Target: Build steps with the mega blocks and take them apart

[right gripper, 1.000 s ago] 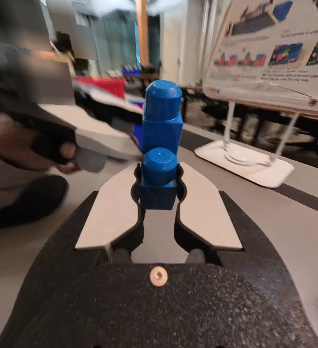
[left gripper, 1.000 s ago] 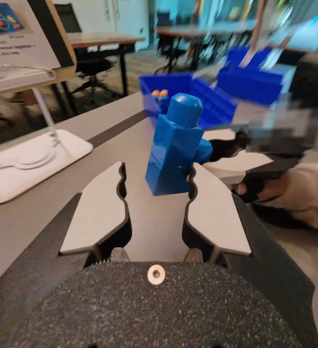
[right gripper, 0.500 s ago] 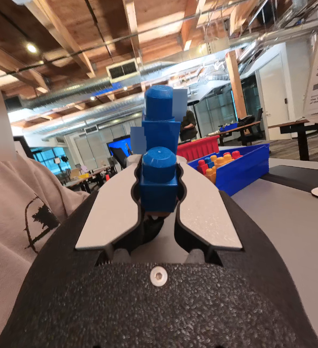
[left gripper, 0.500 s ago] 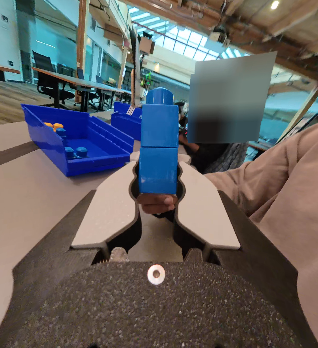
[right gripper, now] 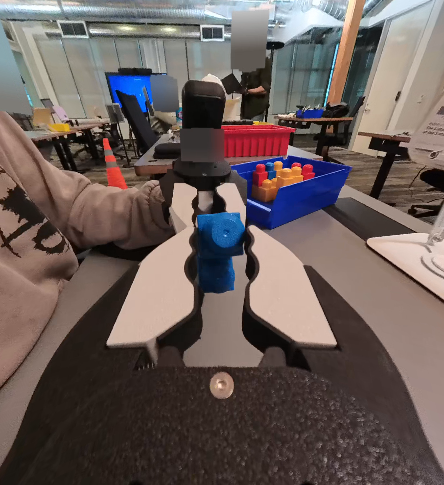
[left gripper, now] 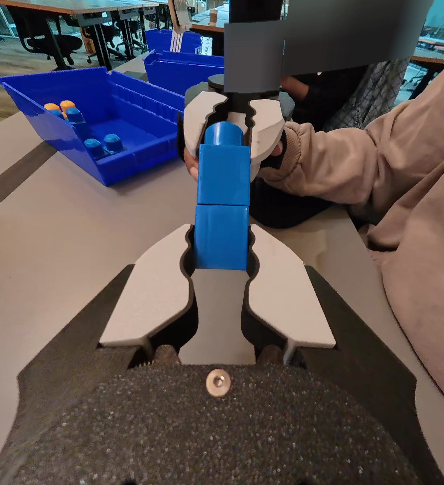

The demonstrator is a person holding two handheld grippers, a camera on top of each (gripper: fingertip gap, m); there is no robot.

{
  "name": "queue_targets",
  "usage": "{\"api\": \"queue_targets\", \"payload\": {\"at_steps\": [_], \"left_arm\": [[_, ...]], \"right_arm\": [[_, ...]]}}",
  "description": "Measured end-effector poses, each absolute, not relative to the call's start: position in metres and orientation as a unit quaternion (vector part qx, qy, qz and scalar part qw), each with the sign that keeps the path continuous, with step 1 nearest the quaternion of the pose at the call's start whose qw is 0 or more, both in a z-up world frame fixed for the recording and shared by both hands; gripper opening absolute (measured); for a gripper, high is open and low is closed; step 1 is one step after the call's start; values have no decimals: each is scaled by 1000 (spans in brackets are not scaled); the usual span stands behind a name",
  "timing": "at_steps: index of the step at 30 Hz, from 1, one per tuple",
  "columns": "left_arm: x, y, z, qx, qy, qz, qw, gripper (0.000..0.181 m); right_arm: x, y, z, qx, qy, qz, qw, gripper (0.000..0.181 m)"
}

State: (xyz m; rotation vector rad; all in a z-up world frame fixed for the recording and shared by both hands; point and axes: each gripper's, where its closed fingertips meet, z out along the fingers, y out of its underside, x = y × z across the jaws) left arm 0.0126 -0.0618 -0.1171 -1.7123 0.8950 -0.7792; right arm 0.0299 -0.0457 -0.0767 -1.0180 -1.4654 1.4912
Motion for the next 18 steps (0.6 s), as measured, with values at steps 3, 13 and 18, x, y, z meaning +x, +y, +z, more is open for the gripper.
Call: {"api": "queue_targets", "payload": {"at_steps": [3,13,18], "left_arm": [[12,-62,-117,-708,373,-324,505,37],[-4,-60,-128,-723,382,-284,500,37],[-37,-44,-111,-724,319,-262,552,37]], "right_arm": [[31,-46,-79,-405,-582,590,385,32],[51,-31,-46,-383,-521,654,393,28],[76,18,-47,-438,-518,563,473,28]]}}
